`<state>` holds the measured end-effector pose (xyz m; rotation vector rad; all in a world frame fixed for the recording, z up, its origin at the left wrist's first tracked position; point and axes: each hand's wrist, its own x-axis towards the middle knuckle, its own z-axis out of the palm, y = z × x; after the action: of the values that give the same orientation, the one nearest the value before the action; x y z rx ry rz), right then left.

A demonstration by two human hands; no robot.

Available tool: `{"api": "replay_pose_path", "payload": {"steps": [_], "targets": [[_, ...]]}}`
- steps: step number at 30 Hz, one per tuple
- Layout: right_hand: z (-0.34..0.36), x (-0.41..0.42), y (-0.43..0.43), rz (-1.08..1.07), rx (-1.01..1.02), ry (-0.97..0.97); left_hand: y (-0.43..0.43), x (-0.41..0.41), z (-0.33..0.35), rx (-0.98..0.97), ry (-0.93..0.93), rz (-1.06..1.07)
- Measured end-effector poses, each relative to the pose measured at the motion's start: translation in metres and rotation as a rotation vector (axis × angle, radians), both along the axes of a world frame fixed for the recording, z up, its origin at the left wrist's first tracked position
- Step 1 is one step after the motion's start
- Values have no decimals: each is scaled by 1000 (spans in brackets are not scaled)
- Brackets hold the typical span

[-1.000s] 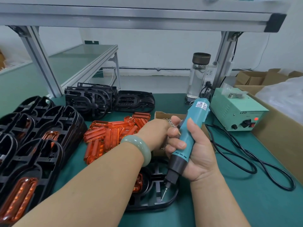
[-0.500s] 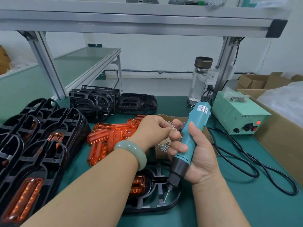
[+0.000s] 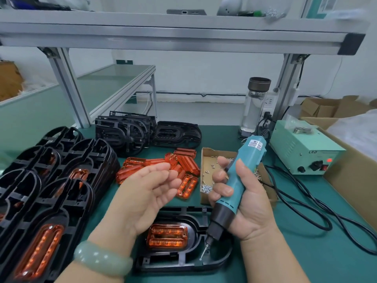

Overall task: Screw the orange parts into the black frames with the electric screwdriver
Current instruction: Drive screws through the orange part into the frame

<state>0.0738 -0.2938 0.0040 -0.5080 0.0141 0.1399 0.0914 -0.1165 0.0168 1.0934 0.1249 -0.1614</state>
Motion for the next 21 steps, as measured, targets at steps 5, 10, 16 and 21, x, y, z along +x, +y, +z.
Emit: {"api": "replay_pose_path", "payload": {"steps": [5,10,16,21], "targets": [[-1,-1,7,-59,1,5,10,-15,-9,-196,64,30],[-1,0,20,-172,61,27,15,-21,-17,-210,85,-46],[-1,1,28,-305,105,18,11,-25,-18,-128,-18,-23],[0,1,27,-382,128,9,10,-30,-12,-114,-60,31]]}}
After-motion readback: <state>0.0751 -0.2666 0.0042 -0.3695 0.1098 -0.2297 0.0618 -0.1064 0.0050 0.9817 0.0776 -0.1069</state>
